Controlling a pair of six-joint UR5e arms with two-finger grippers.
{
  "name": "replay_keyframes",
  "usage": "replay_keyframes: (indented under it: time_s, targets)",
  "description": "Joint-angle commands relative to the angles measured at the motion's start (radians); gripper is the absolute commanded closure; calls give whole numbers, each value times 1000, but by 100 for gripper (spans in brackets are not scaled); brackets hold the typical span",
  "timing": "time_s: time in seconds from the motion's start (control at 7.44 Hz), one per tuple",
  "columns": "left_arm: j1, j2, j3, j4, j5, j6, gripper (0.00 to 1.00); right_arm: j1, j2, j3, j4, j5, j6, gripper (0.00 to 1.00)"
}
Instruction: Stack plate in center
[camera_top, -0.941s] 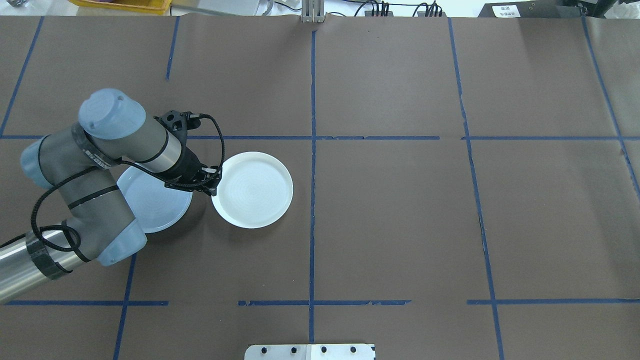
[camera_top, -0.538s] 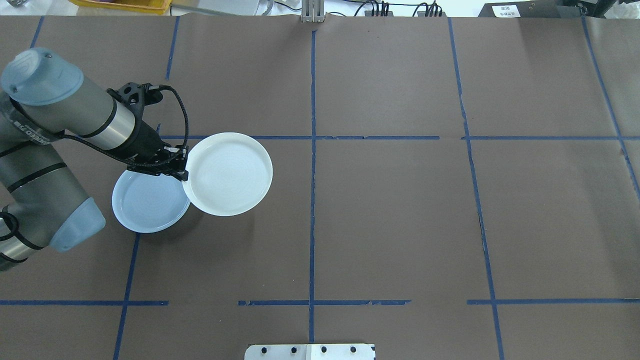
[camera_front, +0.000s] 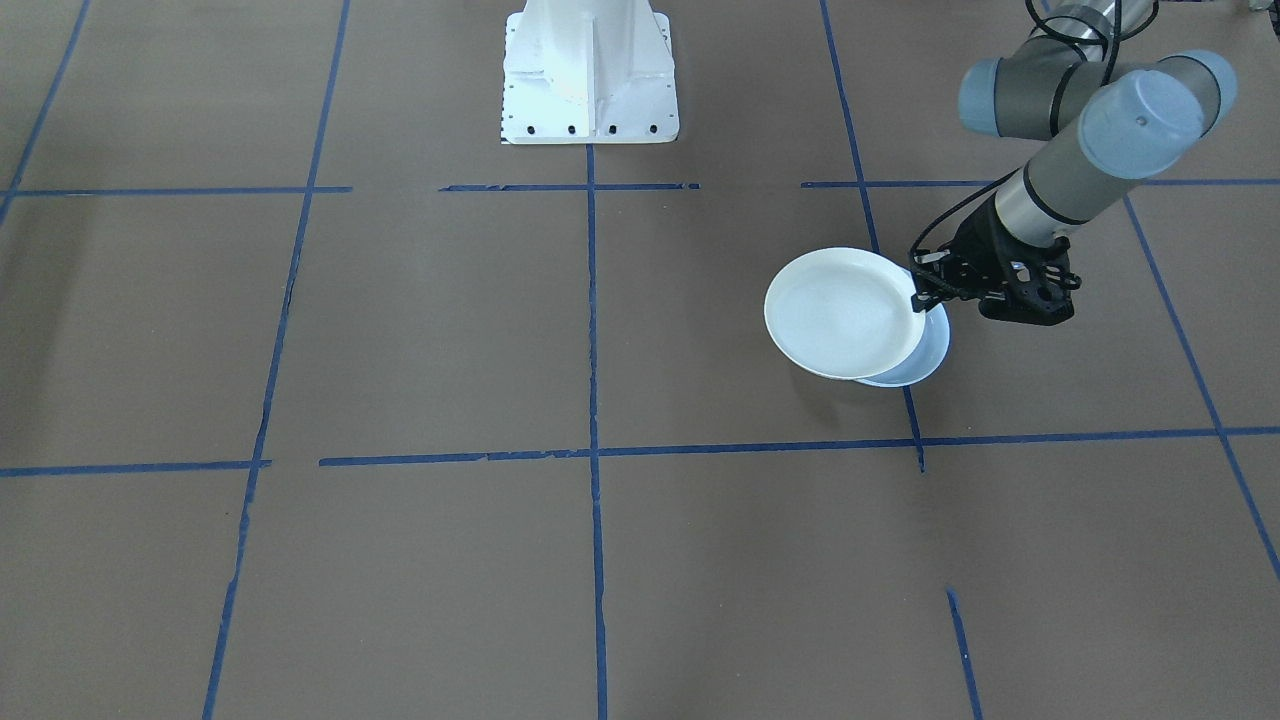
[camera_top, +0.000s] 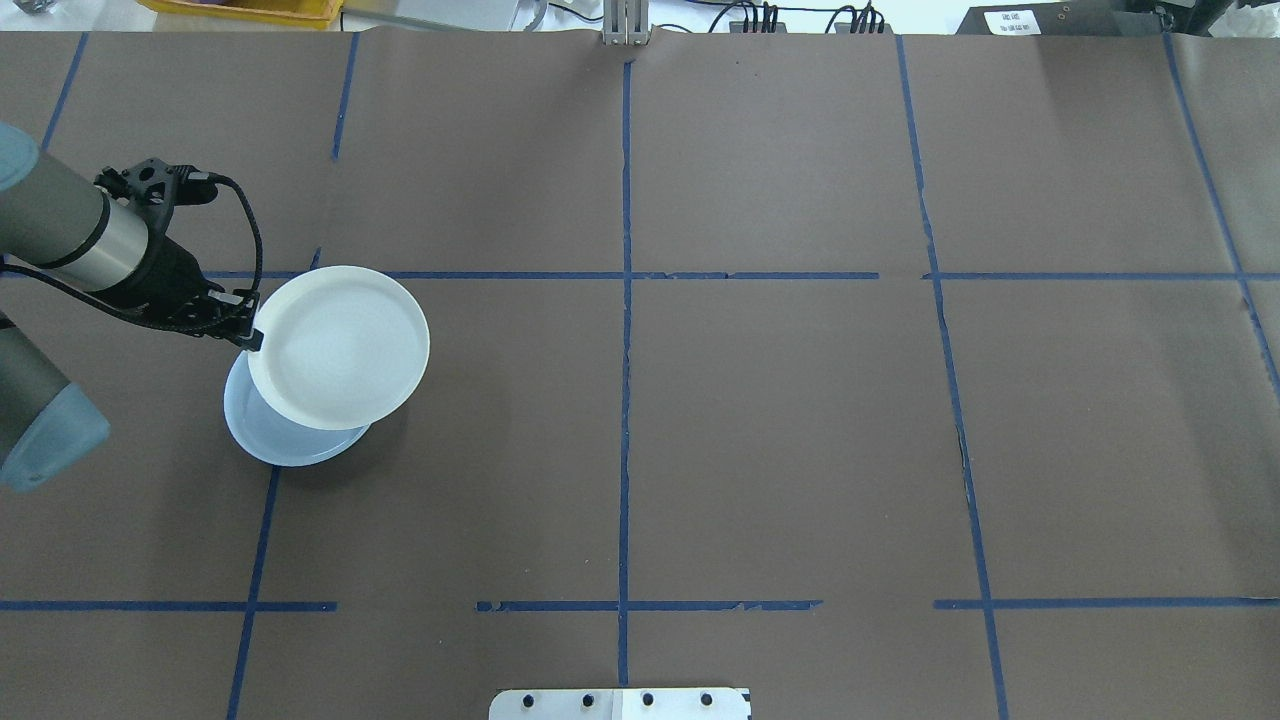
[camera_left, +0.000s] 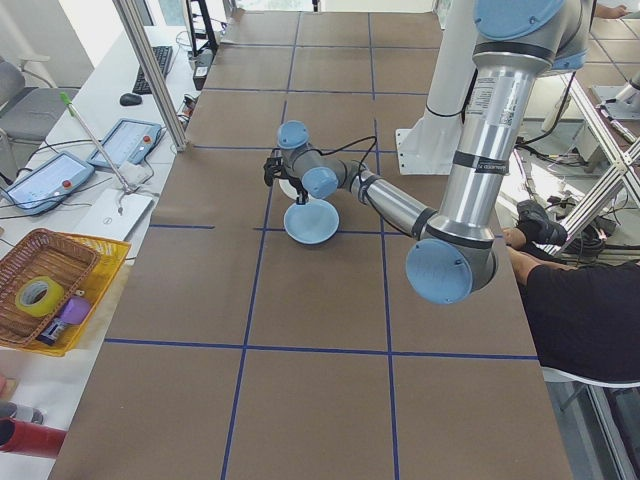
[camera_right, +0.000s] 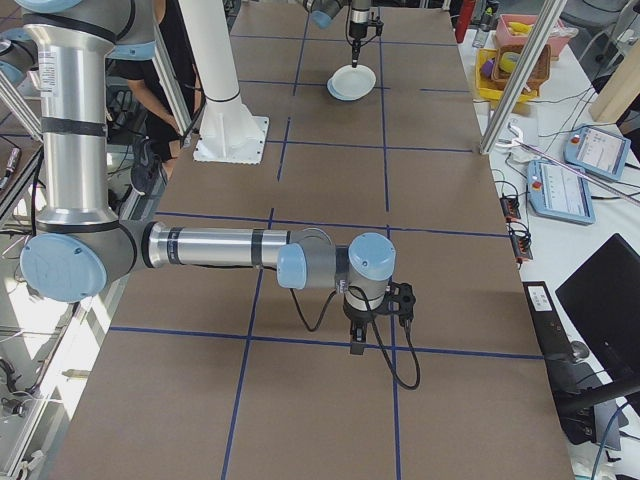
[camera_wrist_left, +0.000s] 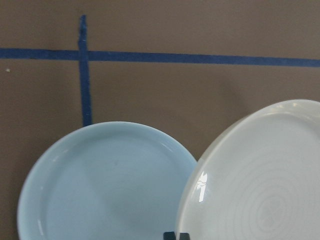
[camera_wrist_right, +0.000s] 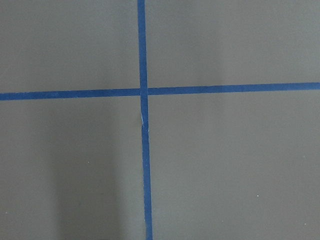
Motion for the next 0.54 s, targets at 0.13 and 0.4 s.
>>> replay_keyframes:
  time_s: [0.13, 0.4]
  targets:
    - [-26, 17, 51, -20, -1, 51, 100, 0, 0, -1, 0, 1, 0, 0]
    - [-26, 35, 49, -23, -29, 54, 100, 0, 0, -1, 0, 1, 0, 0]
